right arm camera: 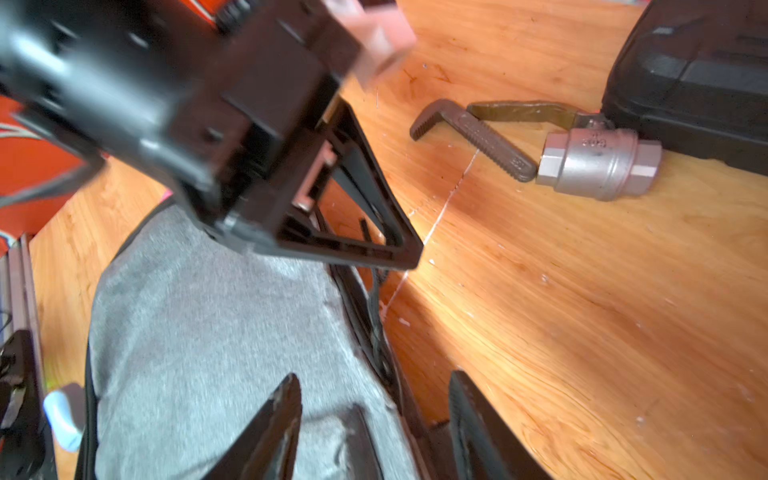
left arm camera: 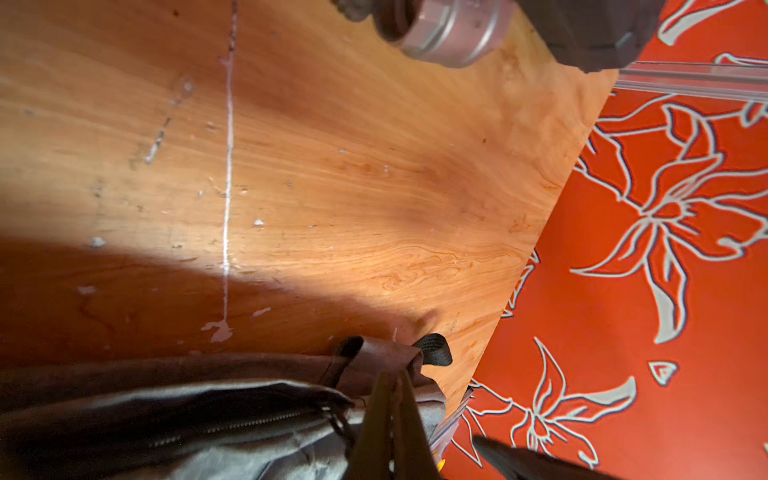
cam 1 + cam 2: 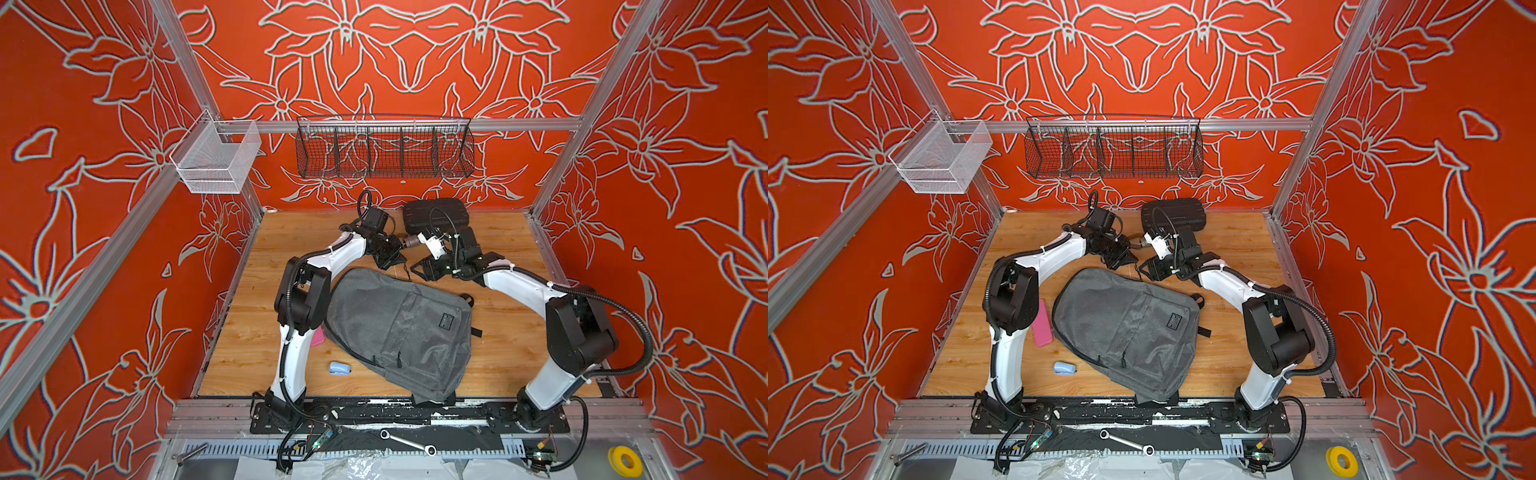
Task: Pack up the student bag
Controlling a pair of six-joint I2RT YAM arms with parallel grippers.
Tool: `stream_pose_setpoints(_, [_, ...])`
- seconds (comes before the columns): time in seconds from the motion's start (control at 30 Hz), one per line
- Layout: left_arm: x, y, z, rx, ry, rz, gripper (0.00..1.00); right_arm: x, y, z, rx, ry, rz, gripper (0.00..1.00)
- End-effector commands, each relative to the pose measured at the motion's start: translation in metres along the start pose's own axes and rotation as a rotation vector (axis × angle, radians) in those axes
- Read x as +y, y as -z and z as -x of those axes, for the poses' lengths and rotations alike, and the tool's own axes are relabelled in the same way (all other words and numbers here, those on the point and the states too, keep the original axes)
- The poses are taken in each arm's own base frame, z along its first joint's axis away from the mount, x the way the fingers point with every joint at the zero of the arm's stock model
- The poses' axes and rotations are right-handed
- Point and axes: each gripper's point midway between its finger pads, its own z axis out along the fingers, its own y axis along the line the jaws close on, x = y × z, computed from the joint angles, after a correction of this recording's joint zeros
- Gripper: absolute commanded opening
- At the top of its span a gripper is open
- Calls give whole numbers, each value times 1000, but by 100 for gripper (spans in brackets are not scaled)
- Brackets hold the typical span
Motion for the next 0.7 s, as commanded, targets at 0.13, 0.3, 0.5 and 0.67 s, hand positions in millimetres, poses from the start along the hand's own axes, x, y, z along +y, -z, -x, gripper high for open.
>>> stream_pose_setpoints(0.13, [-30, 25, -6, -35, -84, -72, 0, 8, -16, -73, 329, -76, 117, 58])
stream_pose_setpoints(0.3, [-37, 30, -4, -48, -101, -92, 0, 7, -17, -87, 419, -94, 132, 42])
stream_pose_setpoints(0.5, [-37, 53, 11, -117, -116, -85, 0, 7, 2, -74, 377, -35, 76, 0])
stream_pose_setpoints(0.67, [-12, 84, 39, -203, -91, -43, 0, -11, 25, -67, 353, -30, -35, 0])
